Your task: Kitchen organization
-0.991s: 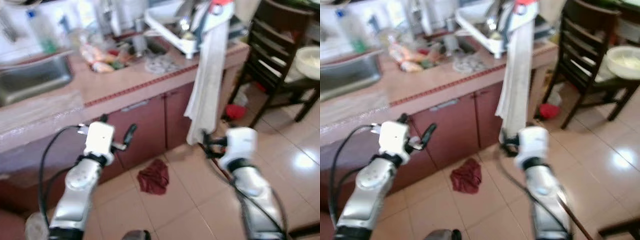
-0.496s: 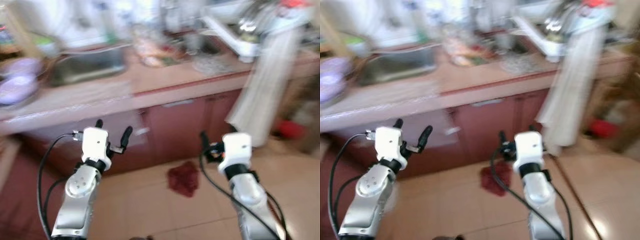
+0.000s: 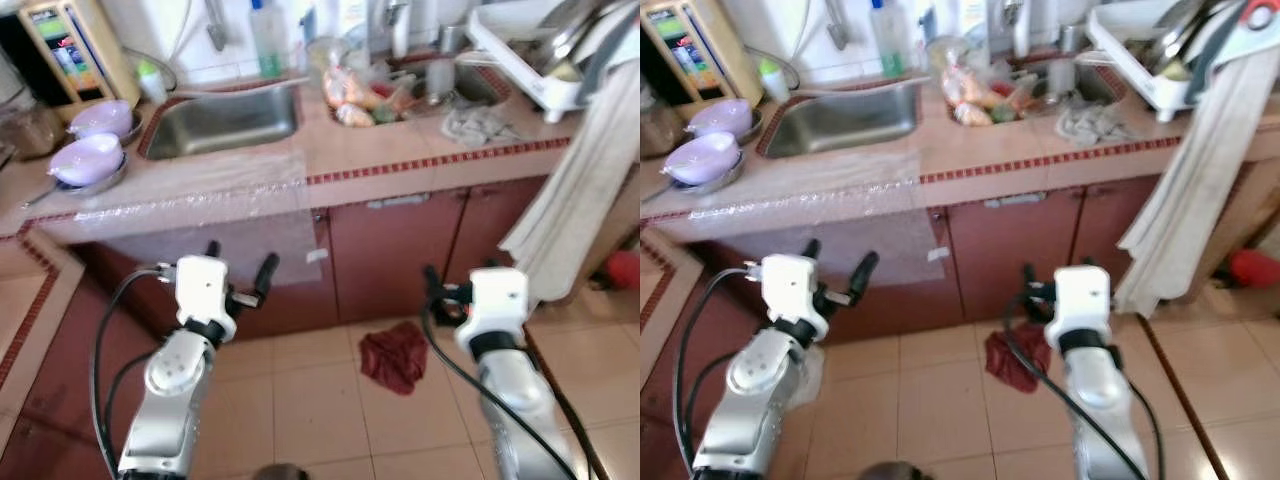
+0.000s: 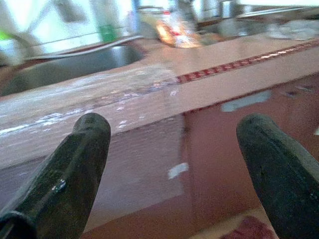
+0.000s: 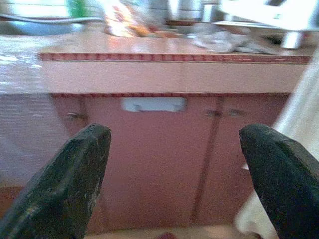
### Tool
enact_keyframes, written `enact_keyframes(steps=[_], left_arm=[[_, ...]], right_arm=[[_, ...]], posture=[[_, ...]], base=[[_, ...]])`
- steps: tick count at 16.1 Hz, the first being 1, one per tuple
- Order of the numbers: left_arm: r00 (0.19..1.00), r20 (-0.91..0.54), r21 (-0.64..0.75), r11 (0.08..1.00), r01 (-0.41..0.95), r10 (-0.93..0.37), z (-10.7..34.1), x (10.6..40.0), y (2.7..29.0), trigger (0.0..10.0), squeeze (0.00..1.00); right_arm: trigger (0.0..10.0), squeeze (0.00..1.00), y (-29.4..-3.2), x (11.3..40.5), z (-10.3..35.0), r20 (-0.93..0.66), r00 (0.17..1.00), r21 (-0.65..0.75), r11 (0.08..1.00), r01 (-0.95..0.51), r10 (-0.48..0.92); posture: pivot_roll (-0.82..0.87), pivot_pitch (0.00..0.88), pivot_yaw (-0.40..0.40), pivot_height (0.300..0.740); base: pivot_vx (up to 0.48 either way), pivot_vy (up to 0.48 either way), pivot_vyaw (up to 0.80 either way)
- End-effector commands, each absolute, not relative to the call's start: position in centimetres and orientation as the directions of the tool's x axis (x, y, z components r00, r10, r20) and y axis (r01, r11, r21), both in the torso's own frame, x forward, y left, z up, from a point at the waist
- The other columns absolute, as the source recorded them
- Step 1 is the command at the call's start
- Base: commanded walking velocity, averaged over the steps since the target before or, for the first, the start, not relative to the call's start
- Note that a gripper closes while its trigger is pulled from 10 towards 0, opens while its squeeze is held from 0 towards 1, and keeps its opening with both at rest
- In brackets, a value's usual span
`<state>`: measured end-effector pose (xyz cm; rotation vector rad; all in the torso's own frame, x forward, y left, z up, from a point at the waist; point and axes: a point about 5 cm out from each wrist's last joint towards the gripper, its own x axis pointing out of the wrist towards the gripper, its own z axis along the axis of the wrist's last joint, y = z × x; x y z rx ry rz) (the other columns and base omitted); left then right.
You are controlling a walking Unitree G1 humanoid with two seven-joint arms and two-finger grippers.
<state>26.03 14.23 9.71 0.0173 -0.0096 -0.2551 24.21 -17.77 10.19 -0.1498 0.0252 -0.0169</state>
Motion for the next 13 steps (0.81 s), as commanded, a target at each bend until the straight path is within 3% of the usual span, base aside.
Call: enact_keyframes(steps=[1, 4, 8, 10, 13], left_arm=[[0.976, 0.004, 0.043, 0.975, 0.217, -0.218, 9.9, 26.2, 15.4, 10.0, 0.00], [0.972, 0.004, 0.038, 0.971, 0.235, -0.235, 10.0, 26.1, 15.2, 10.0, 0.00], [0.977, 0.025, 0.076, 0.975, 0.211, -0.213, 10.1, 26.1, 15.5, 10.0, 0.00], [0.980, 0.053, 0.094, 0.977, 0.189, -0.194, 10.3, 26.1, 15.5, 10.0, 0.00], [0.990, 0.062, 0.069, 0.990, 0.125, -0.130, 10.3, 26.1, 15.5, 10.0, 0.00]], right_arm=[[10.0, 0.00, -16.5, 24.4, 10.6, -0.006, 1.000, -0.124, 0.992, -0.019, 0.018], [10.0, 0.00, -16.2, 24.0, 10.7, 0.010, 0.998, -0.111, 0.992, -0.059, 0.061], [10.0, 0.00, -16.4, 24.6, 9.9, -0.027, 1.000, -0.185, 0.983, -0.014, 0.009], [10.0, 0.00, -16.3, 24.7, 9.9, -0.029, 0.999, -0.149, 0.988, -0.033, 0.029], [10.0, 0.00, -15.7, 25.9, 10.1, -0.028, 0.992, -0.175, 0.977, -0.124, 0.121]], posture=[[-0.08, 0.000, 0.111, 0.740], [-0.07, 0.000, 0.102, 0.740], [-0.06, 0.000, 0.093, 0.740], [-0.05, 0.000, 0.083, 0.740], [0.00, 0.000, -0.009, 0.740]], base=[[0.000, 0.480, 0.00], [0.000, 0.480, 0.00], [0.000, 0.446, 0.00], [0.000, 0.000, 0.00], [0.000, 0.000, 0.00]])
